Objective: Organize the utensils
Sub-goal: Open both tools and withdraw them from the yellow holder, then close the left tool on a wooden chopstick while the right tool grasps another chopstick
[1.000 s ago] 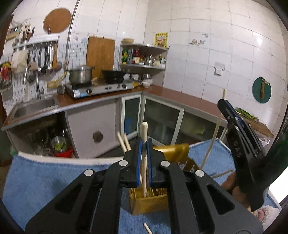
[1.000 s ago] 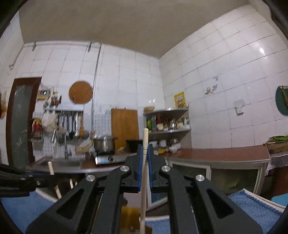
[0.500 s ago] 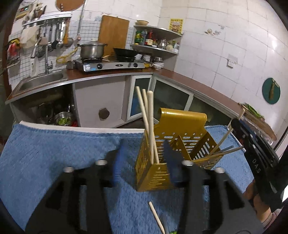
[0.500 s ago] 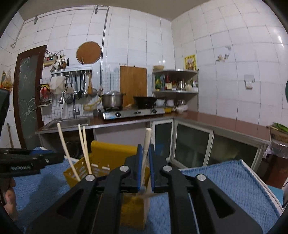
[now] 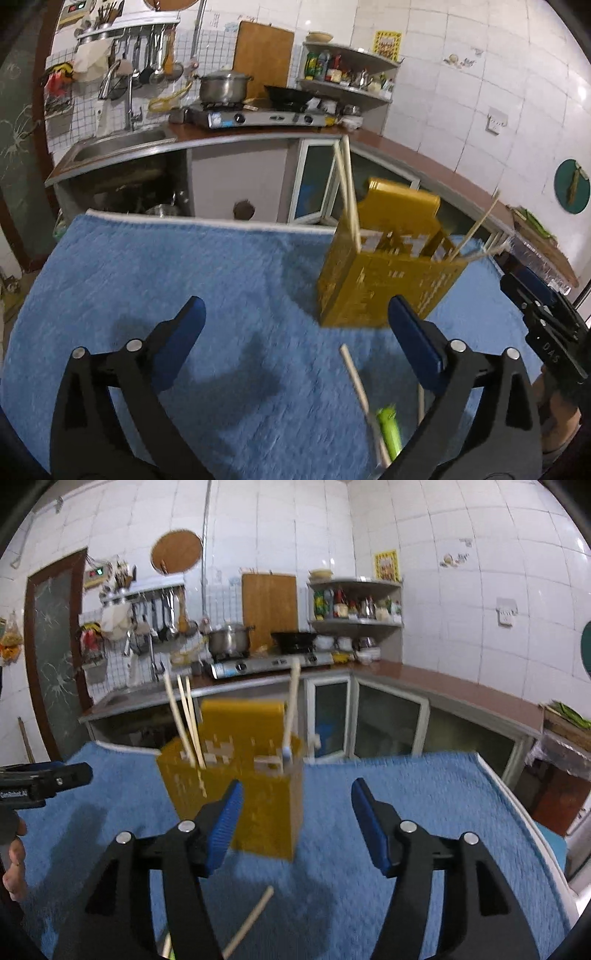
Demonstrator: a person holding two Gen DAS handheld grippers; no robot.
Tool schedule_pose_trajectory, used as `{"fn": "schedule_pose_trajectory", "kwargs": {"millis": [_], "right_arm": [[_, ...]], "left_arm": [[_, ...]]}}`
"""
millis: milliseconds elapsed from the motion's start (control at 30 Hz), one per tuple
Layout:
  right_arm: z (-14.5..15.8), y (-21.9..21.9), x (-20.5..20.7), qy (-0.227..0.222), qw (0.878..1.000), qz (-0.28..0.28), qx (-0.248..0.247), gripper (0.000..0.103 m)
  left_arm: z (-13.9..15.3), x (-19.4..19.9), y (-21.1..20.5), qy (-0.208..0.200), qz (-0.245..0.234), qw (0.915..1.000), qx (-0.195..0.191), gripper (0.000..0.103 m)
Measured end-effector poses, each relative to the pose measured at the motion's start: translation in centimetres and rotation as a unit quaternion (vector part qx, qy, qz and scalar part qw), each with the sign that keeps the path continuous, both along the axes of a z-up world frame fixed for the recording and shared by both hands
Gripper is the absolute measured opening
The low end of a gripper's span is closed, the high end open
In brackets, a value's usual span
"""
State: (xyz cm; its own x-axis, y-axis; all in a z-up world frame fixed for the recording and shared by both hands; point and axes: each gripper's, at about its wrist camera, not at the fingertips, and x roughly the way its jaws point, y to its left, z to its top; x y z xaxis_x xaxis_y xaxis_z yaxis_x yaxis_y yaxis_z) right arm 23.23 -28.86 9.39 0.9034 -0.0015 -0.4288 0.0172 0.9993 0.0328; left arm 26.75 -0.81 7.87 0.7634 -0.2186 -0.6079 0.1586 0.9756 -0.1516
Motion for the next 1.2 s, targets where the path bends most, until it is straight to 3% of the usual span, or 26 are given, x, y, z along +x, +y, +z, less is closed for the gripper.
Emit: {"fn": "schedule_pose_trajectory", "kwargs": {"millis": [300,467,633,700,833,1000,1200], "right_arm": [[-7.1,0.1,0.3,0.125,0.991,-0.039,0.018,0.062],[-9.7,0.9,1.2,0.167,0.985,-0.041,0.026,0.062],[-11.1,2.4,2.1,0.191,0.981,-0.033,0.024,0.060],[-11.5,2.9,2.4,0.200,0.979,-0.030,0.024,0.054],[-12.1,3.7,3.1,0.219,0.975,-0.021,0.027,0.031],[-12.0,4.1,3.7,0.225,0.974,-0.012,0.028,0.013],[-11.9,3.6,4.3,0.225,0.974,0.017,0.029,0.010]], "left_arm": [[-6.1,-0.8,-0.9,0.048,0.011,0.9978,0.045,0.098],[-8.4,-0.8,-2.2,0.060,0.009,0.9944,0.087,0.098],[-9.4,-0.3,-2.6,0.074,0.011,0.9928,0.094,0.098],[-9.7,-0.3,-2.6,0.077,0.014,0.9925,0.094,0.098],[-9.8,-0.2,-2.3,0.083,0.017,0.9927,0.086,0.098],[-9.8,0.2,-2.2,0.092,0.018,0.9930,0.071,0.098],[-9.6,1.0,-2.7,0.107,0.019,0.9930,0.045,0.091]]}}
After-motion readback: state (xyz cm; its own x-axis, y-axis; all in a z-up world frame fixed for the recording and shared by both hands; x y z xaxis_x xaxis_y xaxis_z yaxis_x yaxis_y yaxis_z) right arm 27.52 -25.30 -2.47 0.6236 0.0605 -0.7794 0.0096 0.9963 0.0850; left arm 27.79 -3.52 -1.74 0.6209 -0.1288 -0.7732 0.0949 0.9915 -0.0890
